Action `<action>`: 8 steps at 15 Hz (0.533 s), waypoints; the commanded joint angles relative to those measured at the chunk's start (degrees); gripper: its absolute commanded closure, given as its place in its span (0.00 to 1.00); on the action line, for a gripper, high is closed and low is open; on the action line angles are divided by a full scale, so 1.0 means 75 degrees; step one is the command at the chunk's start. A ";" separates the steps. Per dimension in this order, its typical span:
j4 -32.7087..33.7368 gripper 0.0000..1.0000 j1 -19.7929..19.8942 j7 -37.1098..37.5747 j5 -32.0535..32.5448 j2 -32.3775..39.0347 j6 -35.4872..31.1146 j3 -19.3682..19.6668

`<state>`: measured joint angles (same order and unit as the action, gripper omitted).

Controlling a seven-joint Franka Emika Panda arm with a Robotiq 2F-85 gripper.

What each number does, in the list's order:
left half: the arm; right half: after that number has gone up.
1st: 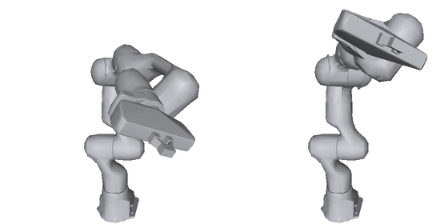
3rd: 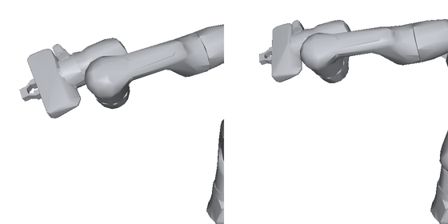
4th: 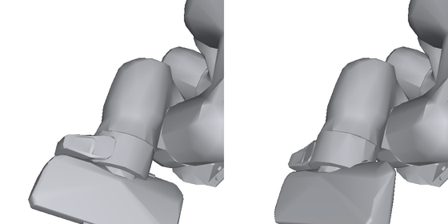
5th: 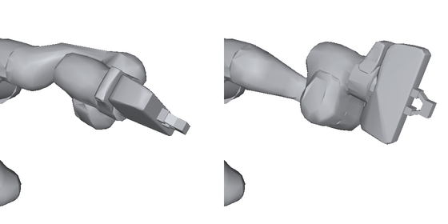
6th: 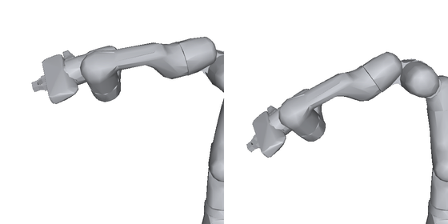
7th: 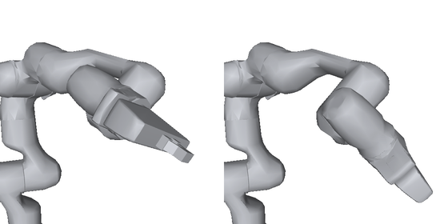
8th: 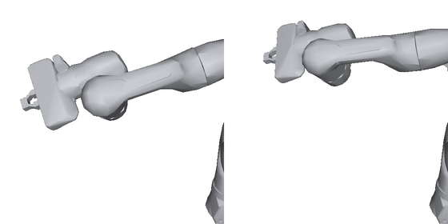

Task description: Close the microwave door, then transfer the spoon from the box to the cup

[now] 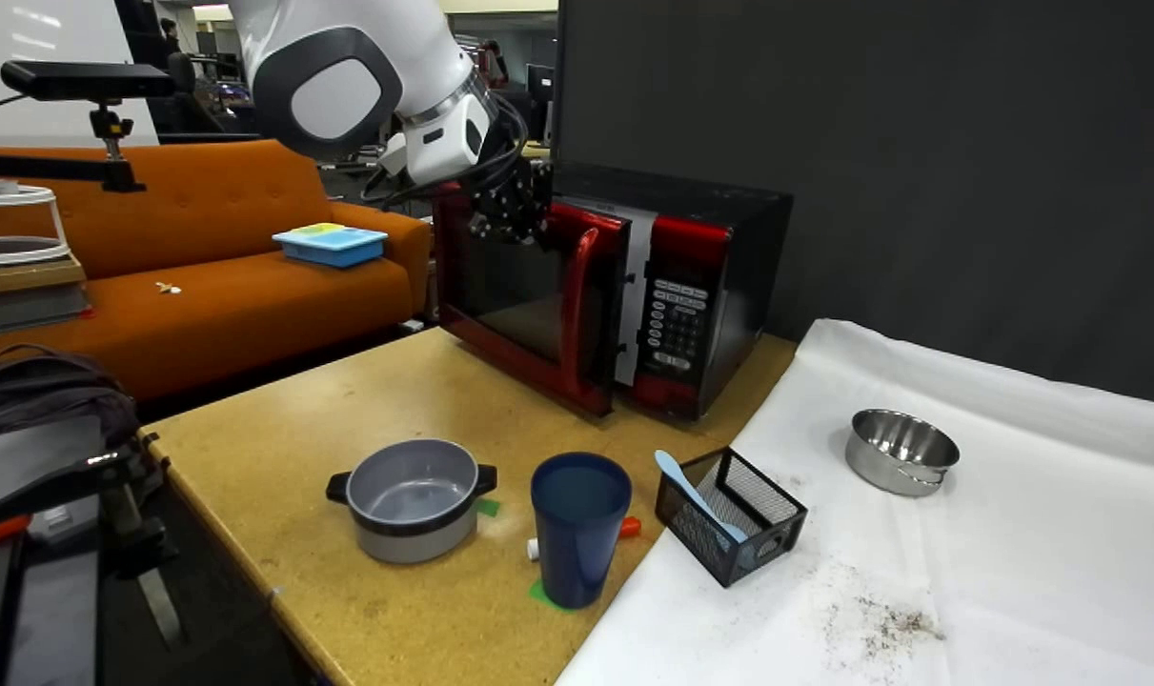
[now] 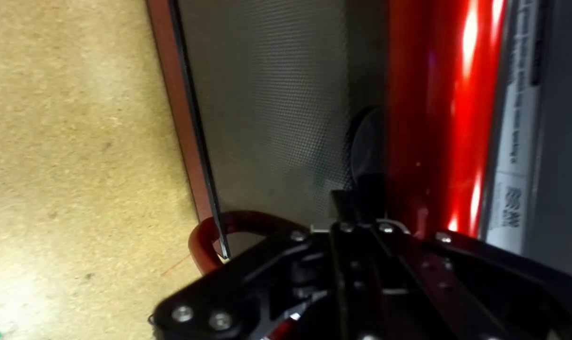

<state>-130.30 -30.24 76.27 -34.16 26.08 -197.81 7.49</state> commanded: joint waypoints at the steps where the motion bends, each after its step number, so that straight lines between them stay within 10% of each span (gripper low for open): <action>1: 0.0827 1.00 -0.1006 0.0011 -0.0335 0.0555 -0.0146 0.0843; 8: 0.1270 1.00 -0.1768 0.0111 -0.0286 0.1062 -0.0001 0.1455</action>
<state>-124.67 -41.89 76.64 -35.53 31.04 -197.82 17.17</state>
